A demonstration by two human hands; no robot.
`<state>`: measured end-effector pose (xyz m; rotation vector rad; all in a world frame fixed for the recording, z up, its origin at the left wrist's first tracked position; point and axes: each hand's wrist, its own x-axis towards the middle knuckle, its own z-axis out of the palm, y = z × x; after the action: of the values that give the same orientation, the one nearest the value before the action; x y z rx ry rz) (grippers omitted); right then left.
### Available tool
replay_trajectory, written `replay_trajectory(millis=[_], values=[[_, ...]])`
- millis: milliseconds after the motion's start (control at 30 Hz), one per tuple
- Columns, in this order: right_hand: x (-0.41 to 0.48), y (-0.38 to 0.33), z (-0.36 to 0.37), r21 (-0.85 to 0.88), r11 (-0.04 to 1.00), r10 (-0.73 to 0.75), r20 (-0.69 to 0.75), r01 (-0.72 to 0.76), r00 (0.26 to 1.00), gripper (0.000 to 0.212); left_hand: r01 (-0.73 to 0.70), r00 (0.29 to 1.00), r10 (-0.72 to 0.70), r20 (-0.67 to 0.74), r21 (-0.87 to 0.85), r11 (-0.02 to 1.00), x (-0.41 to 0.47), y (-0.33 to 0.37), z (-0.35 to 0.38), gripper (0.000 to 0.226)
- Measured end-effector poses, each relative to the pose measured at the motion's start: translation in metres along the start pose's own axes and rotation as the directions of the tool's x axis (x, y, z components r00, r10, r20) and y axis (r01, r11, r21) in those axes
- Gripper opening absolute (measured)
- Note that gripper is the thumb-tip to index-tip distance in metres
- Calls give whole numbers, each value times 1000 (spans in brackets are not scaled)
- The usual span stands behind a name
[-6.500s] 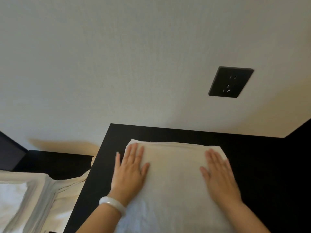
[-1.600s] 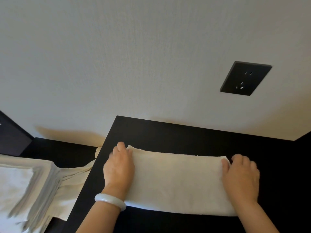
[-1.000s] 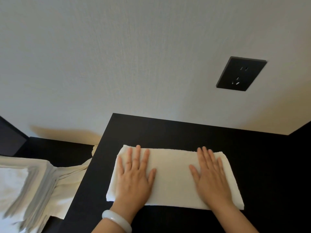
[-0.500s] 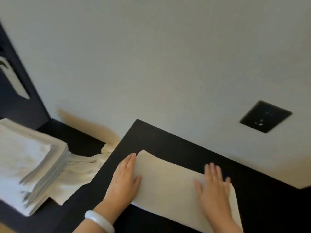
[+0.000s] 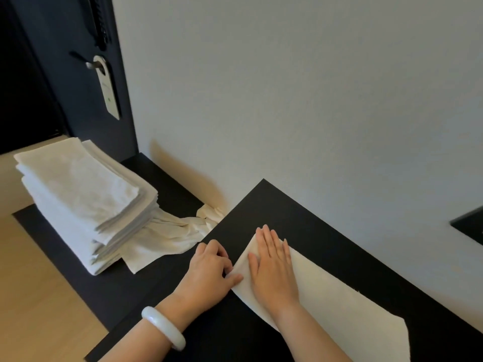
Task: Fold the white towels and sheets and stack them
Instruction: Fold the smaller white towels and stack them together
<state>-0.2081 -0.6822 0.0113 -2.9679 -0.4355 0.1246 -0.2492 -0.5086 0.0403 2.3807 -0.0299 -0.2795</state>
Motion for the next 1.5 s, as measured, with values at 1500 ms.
replay_trajectory(millis=[1500], values=[[-133, 110, -1, 66, 857, 514, -63, -511, 855, 64, -280, 949, 312, 44, 572, 771, 40, 58, 73, 79]])
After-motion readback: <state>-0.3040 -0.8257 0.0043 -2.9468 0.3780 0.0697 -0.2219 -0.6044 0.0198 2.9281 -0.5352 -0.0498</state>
